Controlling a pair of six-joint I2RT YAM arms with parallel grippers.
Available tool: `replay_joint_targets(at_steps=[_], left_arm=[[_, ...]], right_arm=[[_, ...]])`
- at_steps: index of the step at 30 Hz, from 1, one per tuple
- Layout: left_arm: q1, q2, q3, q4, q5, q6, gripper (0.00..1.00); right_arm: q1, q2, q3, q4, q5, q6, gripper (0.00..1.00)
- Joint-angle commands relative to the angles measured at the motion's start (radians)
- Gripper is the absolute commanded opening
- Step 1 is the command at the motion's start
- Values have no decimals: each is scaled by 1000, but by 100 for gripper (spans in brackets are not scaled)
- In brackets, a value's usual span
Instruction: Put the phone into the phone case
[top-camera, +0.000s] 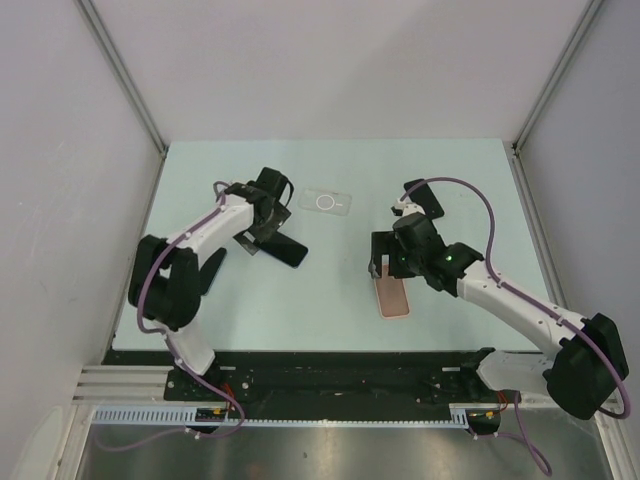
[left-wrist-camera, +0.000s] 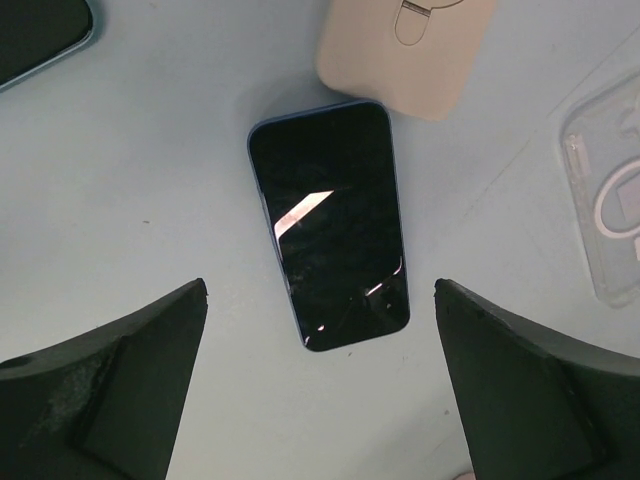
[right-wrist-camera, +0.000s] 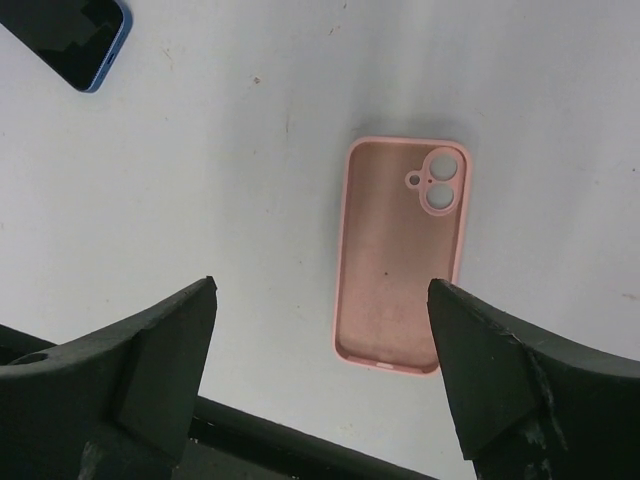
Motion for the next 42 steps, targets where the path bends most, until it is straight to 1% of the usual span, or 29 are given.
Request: replay_joint_targets(at_steps=[1, 2, 5, 10, 13, 19, 26, 30, 33, 38, 42], left_arm=[[4, 90, 96, -52, -59, -50, 100], [7, 123, 114, -52, -56, -39, 100], [10, 159, 137, -51, -50, -39, 100], [16, 212, 133, -32, -53, -56, 100], [41, 249, 126, -2, 1, -31, 100], [54, 268, 133, 44, -15, 5, 100], [54, 298, 142, 54, -7, 2, 100], [56, 320, 142, 51, -1, -5, 100], [56, 327, 143, 29, 4, -39, 100], [56, 324, 145, 0, 5, -80, 96], [56, 338, 166, -61, 4, -113, 93]], right_arm=[[10, -43, -6, -30, 45, -2, 91], [10, -44, -6, -35, 51, -3, 91], [11, -46, -14, -55, 60, -13, 91], [11, -46, -18, -64, 72, -20, 91], [10, -44, -18, -64, 66, -19, 91], [10, -44, -17, -38, 56, -36, 91], [10, -15, -18, -24, 42, -39, 91], [10, -3, -17, -33, 54, -37, 91], [10, -6, -17, -41, 53, -34, 90], [8, -6, -18, -47, 66, -28, 90], [4, -8, -18, -50, 69, -5, 90]])
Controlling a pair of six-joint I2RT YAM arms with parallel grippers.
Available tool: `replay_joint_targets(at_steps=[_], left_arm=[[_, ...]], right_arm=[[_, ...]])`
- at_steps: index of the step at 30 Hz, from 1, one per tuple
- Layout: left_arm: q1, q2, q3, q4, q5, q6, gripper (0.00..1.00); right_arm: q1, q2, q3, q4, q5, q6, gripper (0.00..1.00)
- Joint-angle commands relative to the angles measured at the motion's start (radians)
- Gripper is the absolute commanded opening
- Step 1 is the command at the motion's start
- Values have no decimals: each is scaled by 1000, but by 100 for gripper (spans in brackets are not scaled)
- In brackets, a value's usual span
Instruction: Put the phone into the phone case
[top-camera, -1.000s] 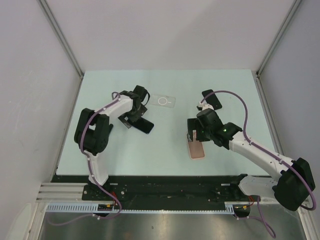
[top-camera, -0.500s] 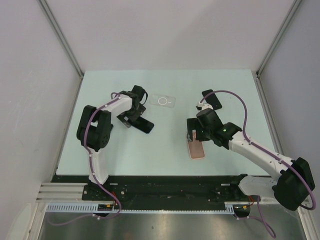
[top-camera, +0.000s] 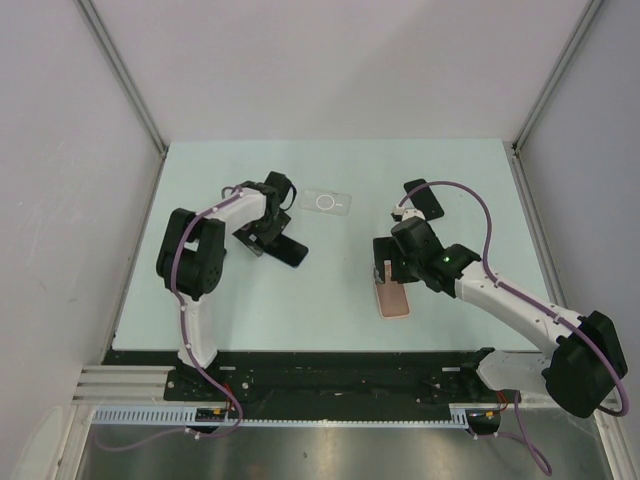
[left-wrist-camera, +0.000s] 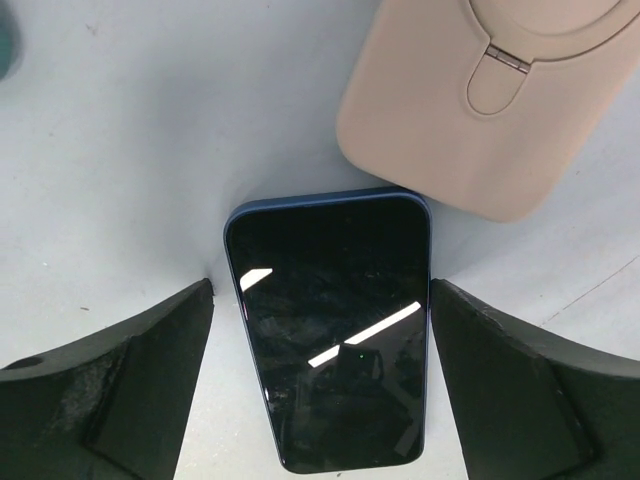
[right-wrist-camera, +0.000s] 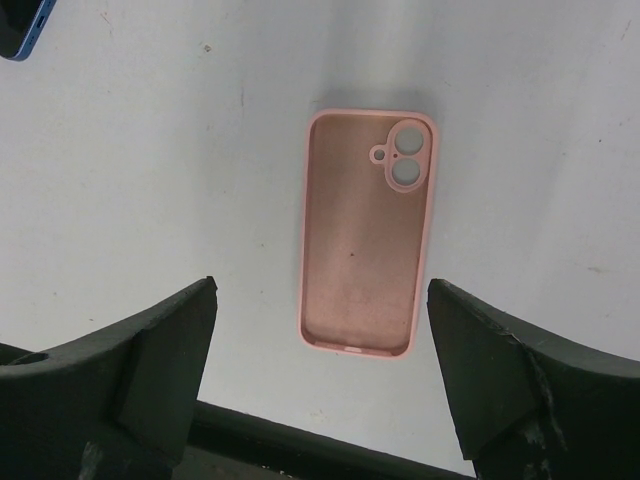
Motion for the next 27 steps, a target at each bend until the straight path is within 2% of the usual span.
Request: replay_joint_targets(at_steps=[1, 10, 14, 19, 23, 27], left_arm=[[3, 30, 53, -90, -6, -79, 91], [3, 22, 53, -143, -5, -80, 77], [1, -36, 14, -146, 6, -44, 71], [-25, -123, -62, -67, 46, 110, 66], [-51, -206, -174, 50, 130, 200, 69], [-88, -278, -268, 179, 236, 297, 68]], right_arm=[[-2, -7, 0, 0, 25, 26, 90], [-44, -9, -6, -4, 17, 48, 90], [-59, 0, -21, 69, -121, 46, 90], [-74, 52, -41, 203, -311, 89, 89], [-73, 134, -44, 356, -414, 126, 87], [-73, 249, -43, 462, -513, 158, 80]])
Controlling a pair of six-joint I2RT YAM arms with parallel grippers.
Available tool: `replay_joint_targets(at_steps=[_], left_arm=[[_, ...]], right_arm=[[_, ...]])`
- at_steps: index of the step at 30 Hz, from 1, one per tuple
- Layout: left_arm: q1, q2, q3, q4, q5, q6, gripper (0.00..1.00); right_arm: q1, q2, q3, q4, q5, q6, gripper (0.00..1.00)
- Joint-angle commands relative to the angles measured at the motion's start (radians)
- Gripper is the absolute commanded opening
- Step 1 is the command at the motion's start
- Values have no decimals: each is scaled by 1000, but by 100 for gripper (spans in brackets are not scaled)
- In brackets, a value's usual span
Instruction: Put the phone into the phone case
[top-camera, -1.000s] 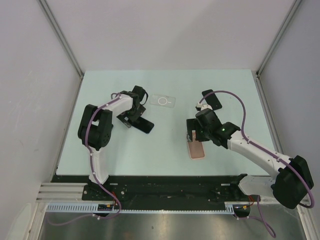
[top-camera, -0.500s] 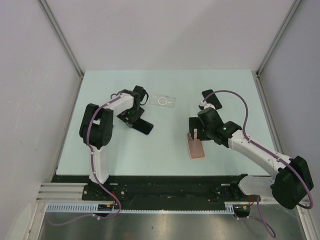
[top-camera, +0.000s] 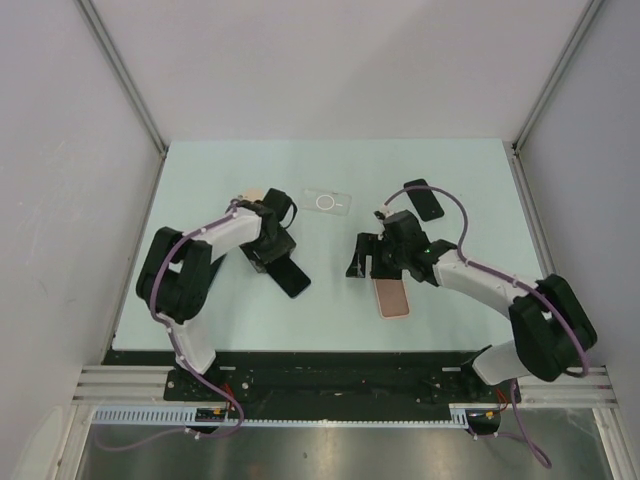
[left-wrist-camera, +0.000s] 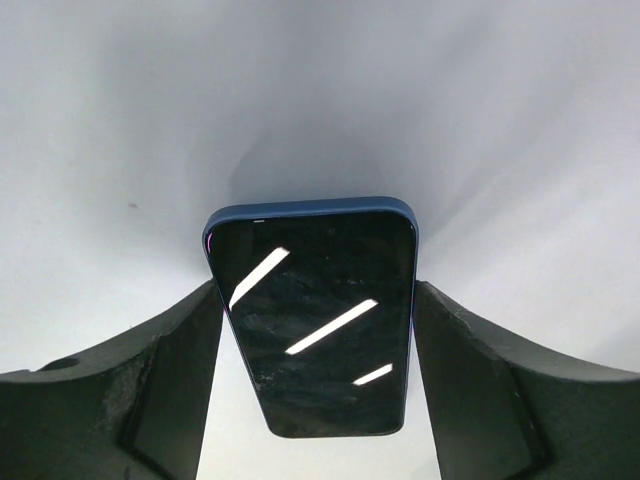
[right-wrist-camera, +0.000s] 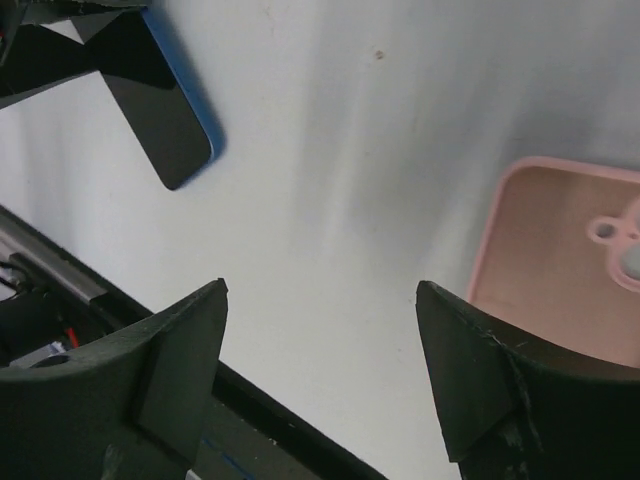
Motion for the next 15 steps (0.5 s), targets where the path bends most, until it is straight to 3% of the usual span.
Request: replay_joint_targets(at_steps=[1, 15], left_arm=[[-51, -128, -88, 152, 119, 134, 68], [-86, -200, -218, 324, 281, 191, 63]], right_arm=[[0, 123, -5, 192, -175, 57, 78], [57, 389, -4, 500, -298, 143, 63]])
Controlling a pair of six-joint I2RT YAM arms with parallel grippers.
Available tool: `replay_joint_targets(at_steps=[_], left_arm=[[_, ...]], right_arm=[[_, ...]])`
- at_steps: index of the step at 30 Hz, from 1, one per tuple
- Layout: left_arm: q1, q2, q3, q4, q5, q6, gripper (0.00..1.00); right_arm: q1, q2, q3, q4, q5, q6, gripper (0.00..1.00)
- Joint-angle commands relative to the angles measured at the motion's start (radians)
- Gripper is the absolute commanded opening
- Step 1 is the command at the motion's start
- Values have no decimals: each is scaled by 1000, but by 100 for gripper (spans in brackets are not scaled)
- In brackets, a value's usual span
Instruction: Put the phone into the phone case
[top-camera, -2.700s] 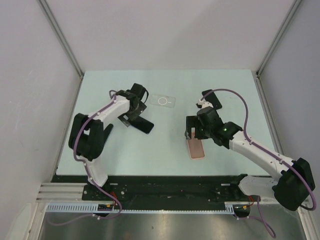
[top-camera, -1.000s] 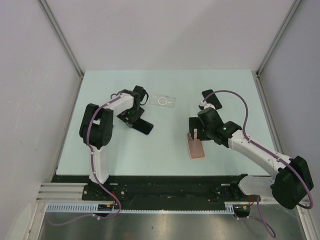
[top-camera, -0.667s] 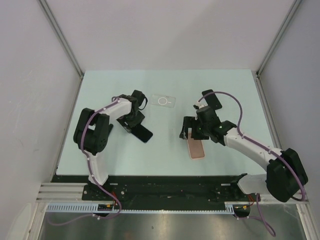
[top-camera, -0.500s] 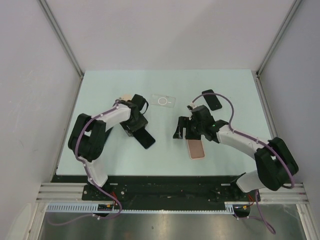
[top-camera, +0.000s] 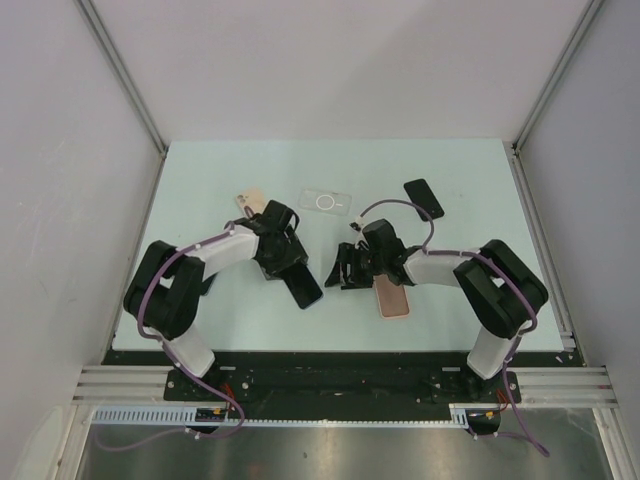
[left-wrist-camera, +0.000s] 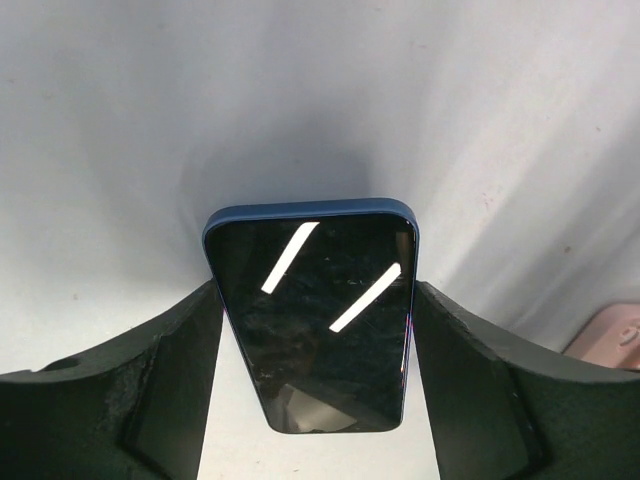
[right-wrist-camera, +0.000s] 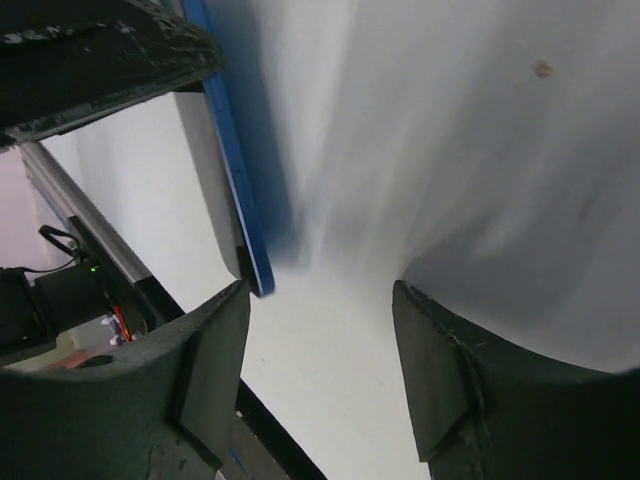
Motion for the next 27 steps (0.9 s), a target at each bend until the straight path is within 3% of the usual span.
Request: replay_joint_targets(at_steps=[1, 16, 19, 20, 23, 24, 25, 27], left_arm=[[-20, -48, -3, 72, 62, 31, 63], [-56, -65, -39, 144, 107, 28, 62], [-56, -65, -38, 161, 141, 34, 63], [-56, -66, -39, 168, 151, 49, 65], [-55, -87, -36, 193, 190, 102, 76], [-58, -104, -29, 193, 193, 112, 81], [-58, -117, -26, 190, 197, 123, 92], [-58, -149, -18, 190, 208, 161, 99]], right_arm=[[13, 60, -1, 165, -88, 49, 62], [34, 140, 1, 292, -180, 115, 45], [34, 131, -1, 283, -173, 117, 27], [34, 117, -1, 274, -168, 114, 16], [30, 37, -21, 230, -95, 100, 1], [30, 16, -25, 224, -69, 92, 0], [28, -4, -25, 192, -62, 73, 0], [14, -59, -25, 156, -52, 52, 0]])
